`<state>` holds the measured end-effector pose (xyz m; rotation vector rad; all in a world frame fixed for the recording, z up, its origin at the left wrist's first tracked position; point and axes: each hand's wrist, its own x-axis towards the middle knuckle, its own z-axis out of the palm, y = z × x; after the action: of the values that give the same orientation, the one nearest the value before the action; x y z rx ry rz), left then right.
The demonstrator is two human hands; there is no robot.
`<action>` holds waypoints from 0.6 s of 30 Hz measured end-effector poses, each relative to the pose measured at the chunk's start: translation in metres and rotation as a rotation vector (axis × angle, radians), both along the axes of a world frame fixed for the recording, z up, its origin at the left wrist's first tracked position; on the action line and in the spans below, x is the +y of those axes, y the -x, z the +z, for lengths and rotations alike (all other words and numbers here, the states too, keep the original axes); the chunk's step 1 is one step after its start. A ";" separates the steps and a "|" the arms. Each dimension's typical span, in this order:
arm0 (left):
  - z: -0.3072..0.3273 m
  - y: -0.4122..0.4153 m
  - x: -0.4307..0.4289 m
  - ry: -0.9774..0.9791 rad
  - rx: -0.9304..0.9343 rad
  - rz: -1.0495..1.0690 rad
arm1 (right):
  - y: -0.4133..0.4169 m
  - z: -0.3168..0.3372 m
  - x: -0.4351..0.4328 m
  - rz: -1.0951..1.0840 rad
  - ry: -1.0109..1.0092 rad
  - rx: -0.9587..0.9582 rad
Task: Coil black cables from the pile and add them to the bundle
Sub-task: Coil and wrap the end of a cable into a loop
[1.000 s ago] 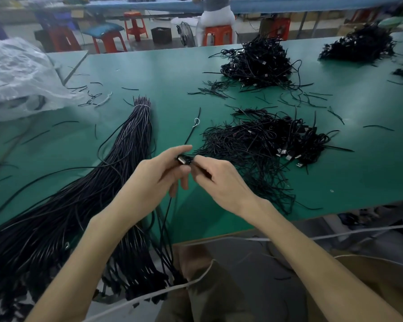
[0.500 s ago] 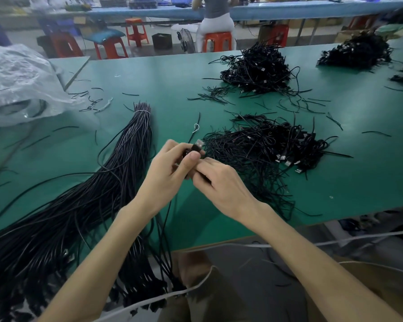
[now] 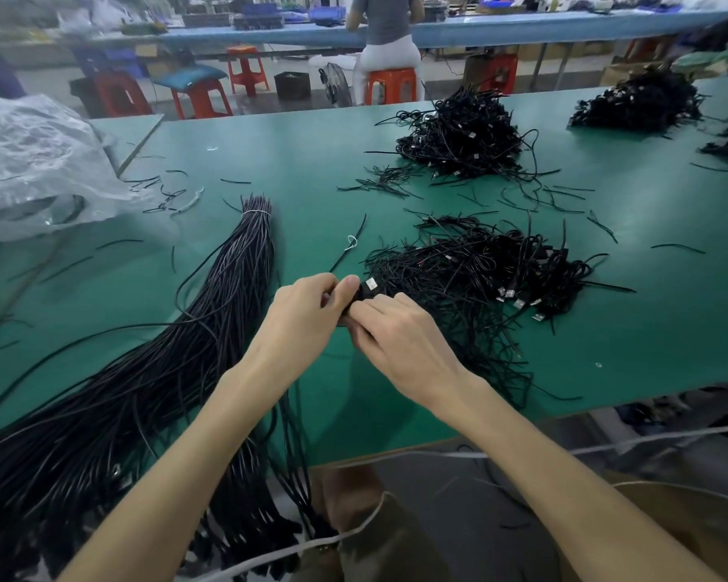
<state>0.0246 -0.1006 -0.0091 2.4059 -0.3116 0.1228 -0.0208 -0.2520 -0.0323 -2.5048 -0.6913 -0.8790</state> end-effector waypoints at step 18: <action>0.005 0.003 0.039 0.264 0.214 -0.505 | -0.003 -0.018 -0.011 0.094 -0.264 0.422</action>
<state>0.0212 -0.0620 -0.0037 1.9914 -0.7395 -0.3022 -0.0173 -0.2633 -0.0506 -2.2905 -0.5076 -0.3594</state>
